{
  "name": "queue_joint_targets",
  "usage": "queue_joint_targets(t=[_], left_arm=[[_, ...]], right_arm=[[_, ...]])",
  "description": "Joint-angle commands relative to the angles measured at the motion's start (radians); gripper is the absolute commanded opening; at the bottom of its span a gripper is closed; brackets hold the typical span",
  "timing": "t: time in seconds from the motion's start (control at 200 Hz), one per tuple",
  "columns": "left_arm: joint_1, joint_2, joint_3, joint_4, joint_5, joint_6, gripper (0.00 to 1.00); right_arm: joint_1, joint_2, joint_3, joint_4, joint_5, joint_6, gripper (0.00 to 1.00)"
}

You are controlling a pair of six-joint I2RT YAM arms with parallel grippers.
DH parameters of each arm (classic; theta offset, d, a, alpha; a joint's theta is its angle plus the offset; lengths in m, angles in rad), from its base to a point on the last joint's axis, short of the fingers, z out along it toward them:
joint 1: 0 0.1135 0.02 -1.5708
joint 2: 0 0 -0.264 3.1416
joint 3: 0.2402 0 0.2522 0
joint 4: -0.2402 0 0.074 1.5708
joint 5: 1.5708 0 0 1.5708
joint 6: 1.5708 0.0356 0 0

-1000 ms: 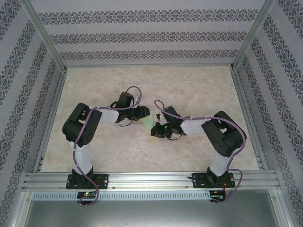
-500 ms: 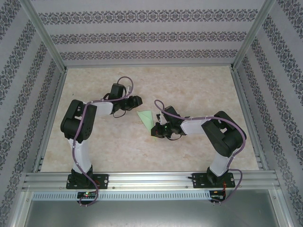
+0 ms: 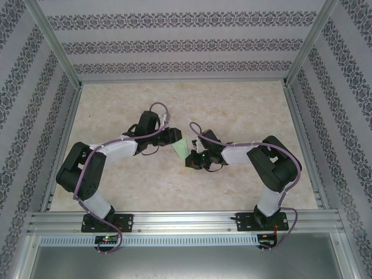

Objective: Fold a paper plane with a square sheet of paper (pick it up from the middle)
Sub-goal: Fold the wing for the fifth time at the center of the table.

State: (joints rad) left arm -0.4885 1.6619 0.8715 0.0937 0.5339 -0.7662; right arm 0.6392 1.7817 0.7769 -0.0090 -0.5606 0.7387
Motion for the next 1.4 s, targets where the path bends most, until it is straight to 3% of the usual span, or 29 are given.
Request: queue_joint_targets(t=[0.0, 0.395, 0.899, 1.394], left_arm=[[-0.01, 0.017, -0.045, 0.087, -0.028, -0.055, 0.4], [-0.015, -0.02, 0.005, -0.05, -0.084, -0.026, 0.4], [-0.017, -0.058, -0.028, -0.087, -0.159, -0.085, 0.39], [-0.018, -0.04, -0.033, -0.066, -0.161, -0.102, 0.39]], right_arm=[[0.01, 0.078, -0.031, -0.132, 0.068, 0.005, 0.0], [0.017, 0.12, -0.041, -0.087, 0.08, 0.001, 0.0], [0.037, 0.137, -0.027, -0.093, 0.119, -0.001, 0.0], [0.051, 0.128, -0.045, -0.07, 0.121, 0.004, 0.0]])
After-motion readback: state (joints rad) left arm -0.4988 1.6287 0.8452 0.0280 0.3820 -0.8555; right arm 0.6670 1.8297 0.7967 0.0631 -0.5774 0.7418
